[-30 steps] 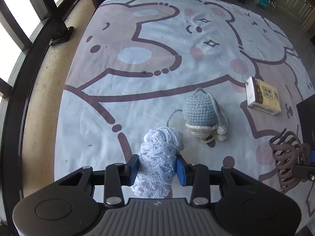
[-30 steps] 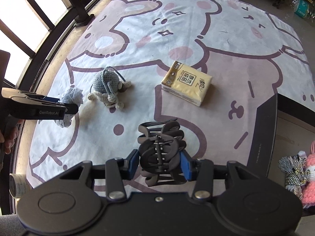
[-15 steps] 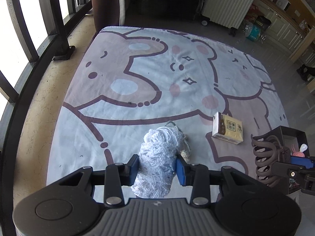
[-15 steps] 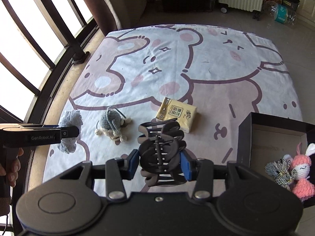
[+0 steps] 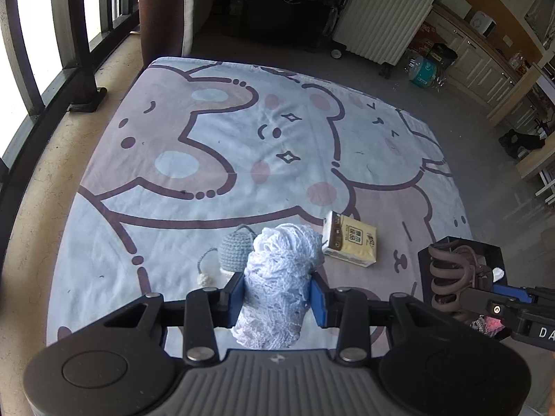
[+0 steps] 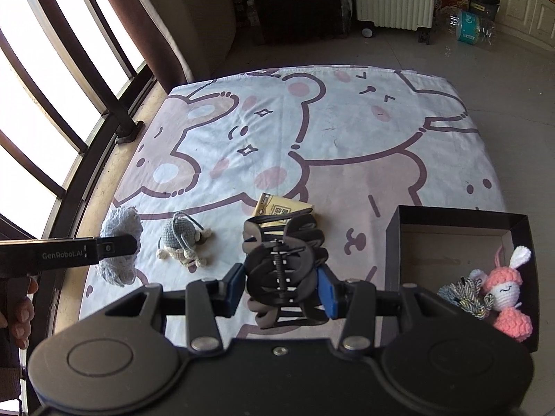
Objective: Organize objects
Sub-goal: 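Lift the roll and clip and carry both grippers toward the black box, then lower the claw clip and knitted roll into the black box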
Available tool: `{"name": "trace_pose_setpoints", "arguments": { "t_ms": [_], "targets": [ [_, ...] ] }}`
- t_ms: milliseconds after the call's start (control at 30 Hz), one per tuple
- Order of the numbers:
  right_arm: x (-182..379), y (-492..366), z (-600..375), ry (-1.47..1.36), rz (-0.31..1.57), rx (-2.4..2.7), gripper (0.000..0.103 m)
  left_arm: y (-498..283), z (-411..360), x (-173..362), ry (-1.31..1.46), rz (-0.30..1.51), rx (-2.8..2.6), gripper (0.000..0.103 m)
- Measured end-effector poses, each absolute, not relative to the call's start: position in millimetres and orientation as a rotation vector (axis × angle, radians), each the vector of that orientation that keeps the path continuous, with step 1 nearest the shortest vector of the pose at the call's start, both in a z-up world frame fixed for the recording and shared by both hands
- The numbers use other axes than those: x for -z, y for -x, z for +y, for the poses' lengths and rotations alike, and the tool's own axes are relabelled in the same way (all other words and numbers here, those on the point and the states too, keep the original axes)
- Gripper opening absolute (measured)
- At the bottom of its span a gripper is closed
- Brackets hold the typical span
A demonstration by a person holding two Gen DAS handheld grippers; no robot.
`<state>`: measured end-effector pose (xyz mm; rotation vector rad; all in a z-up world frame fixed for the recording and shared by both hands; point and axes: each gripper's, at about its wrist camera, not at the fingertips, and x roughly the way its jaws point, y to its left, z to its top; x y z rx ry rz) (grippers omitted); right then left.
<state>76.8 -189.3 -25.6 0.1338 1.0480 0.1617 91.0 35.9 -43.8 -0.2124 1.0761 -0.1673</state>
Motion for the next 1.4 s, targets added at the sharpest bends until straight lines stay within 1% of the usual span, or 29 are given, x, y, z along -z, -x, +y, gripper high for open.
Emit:
{"name": "trace_pose_setpoints", "arguments": {
  "t_ms": [300,667,1100,1400],
  "targets": [
    [23,-68,-244,-0.204,1.006,-0.071,0.046,-96,-13,38,0.246,1.067,0.262,0.04],
    [39,-60,-295,-0.229,1.027,0.008,0.046,-101,-71,39,0.226,1.076,0.365,0.04],
    [65,-60,-316,-0.243,1.079,0.042,0.046,-101,-105,41,0.172,1.079,0.412,0.04],
    [85,-65,-323,-0.261,1.121,0.065,0.046,-101,-117,42,0.212,1.075,0.431,0.04]
  ]
}}
